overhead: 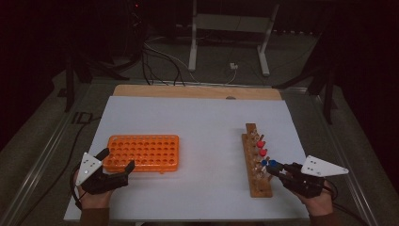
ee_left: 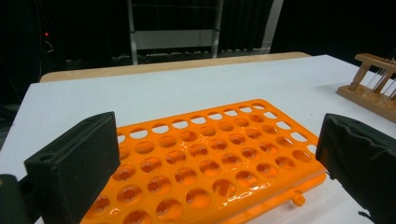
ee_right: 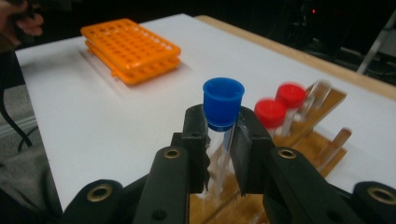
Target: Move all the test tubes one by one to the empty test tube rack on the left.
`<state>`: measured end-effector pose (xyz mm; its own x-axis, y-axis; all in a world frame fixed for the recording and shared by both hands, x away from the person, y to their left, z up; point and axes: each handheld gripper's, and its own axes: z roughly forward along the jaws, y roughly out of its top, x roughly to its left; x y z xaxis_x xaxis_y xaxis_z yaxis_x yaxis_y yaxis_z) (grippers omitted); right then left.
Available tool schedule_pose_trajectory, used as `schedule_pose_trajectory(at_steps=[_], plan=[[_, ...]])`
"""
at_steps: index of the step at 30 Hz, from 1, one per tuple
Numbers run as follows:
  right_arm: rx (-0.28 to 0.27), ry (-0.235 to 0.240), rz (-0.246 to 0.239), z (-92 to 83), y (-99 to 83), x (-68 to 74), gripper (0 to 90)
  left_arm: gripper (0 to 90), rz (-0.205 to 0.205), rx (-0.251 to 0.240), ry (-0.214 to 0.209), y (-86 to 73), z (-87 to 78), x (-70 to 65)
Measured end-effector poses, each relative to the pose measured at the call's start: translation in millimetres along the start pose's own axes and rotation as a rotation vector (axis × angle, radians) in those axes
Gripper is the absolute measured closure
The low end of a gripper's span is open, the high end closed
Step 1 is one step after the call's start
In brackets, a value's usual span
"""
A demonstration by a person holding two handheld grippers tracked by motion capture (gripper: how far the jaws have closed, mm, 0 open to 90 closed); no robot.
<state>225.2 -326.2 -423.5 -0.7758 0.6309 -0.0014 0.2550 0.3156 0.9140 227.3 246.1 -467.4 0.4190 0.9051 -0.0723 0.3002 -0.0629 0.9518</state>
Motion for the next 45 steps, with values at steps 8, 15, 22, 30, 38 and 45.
schedule_pose_trajectory(at_steps=[8, 15, 22, 30, 38, 45], plan=[[-0.008, 0.013, 0.005, -6.1, 17.0, -3.2, 77.3, 0.3, 0.007, 0.001, 0.018, 0.1, -0.2, -0.3], [-0.015, 0.034, 0.016, -6.1, 24.2, -4.8, 77.4, 0.3, 0.008, 0.009, 0.015, 0.0, 1.3, -2.8], [-0.047, 0.059, 0.024, 0.2, 32.1, -7.6, 77.4, 0.2, 0.012, 0.029, 0.000, 3.8, 4.6, -11.4], [-0.042, 0.083, 0.033, 22.2, 36.9, -6.8, 77.3, 0.3, 0.024, 0.023, -0.048, 21.2, 14.5, -26.4], [-0.033, 0.109, 0.021, 46.3, 51.4, -1.5, 77.3, 0.3, 0.072, 0.020, -0.129, 39.9, 36.8, -58.8], [-0.018, 0.116, 0.022, 66.2, 61.8, 3.9, 77.2, 0.3, 0.114, 0.028, -0.193, 49.8, 63.7, -92.4]])
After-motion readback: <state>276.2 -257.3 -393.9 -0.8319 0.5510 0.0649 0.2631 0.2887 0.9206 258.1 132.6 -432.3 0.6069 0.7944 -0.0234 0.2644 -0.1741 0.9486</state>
